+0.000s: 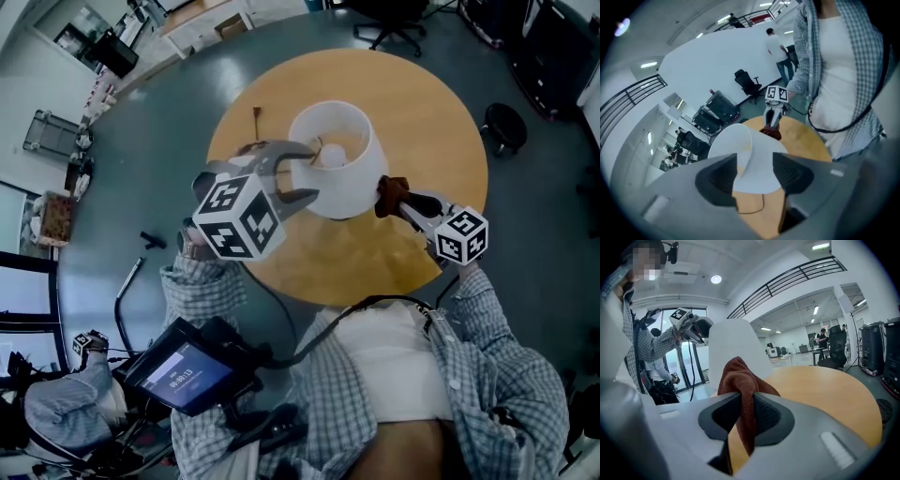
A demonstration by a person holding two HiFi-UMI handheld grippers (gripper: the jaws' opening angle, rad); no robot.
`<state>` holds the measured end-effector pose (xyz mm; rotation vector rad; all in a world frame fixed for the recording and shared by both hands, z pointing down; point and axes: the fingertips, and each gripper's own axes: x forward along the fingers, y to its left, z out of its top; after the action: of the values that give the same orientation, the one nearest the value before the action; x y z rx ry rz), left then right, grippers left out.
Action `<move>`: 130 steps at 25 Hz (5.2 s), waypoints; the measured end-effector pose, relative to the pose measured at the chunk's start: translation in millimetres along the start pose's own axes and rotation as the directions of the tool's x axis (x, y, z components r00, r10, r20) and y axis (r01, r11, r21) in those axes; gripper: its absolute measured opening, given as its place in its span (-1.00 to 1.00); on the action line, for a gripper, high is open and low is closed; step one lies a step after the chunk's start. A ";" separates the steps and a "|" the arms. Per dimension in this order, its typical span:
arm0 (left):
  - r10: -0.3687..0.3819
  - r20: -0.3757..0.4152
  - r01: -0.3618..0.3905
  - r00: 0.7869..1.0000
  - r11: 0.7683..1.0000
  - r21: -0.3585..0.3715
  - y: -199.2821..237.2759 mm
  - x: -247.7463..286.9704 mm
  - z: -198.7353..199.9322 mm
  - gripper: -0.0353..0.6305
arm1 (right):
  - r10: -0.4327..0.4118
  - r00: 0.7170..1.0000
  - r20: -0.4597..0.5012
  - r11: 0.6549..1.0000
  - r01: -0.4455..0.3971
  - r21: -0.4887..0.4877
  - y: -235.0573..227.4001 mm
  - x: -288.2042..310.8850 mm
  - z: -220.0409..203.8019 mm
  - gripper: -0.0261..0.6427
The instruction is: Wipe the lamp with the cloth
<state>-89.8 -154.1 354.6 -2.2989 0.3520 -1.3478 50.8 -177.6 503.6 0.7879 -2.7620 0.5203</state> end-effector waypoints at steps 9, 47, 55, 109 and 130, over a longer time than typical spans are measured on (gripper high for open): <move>-0.090 -0.076 0.099 0.993 0.986 0.135 -4.0 13.3 3.0 -0.46 | -0.008 1.000 -0.007 1.000 0.008 -0.001 9.7 -7.9 2.5 -0.69; -0.050 0.130 0.052 0.990 0.999 -0.010 71.9 41.1 15.0 -0.45 | -0.219 0.906 -0.363 0.905 0.049 -0.423 49.1 115.3 -104.4 -0.70; -0.058 0.161 0.060 0.985 0.998 -0.009 66.4 42.0 20.4 -0.45 | -0.303 0.922 -0.240 0.896 0.189 -0.403 20.9 114.3 -47.1 -0.71; 0.408 0.453 -0.205 0.793 0.878 -0.433 -3.9 -49.3 68.1 -0.83 | -0.343 0.751 -0.564 0.932 0.198 -0.304 -2.6 25.4 -160.4 -0.62; 0.385 0.375 0.181 0.843 0.454 -0.872 -154.8 96.6 -35.2 -0.88 | -0.336 0.899 -0.282 0.936 0.286 -0.203 5.7 16.8 -99.7 -0.64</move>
<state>-74.2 -70.6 519.9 -3.2712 1.2435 -0.3115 45.1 -141.8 598.1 0.9909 -2.2940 0.3251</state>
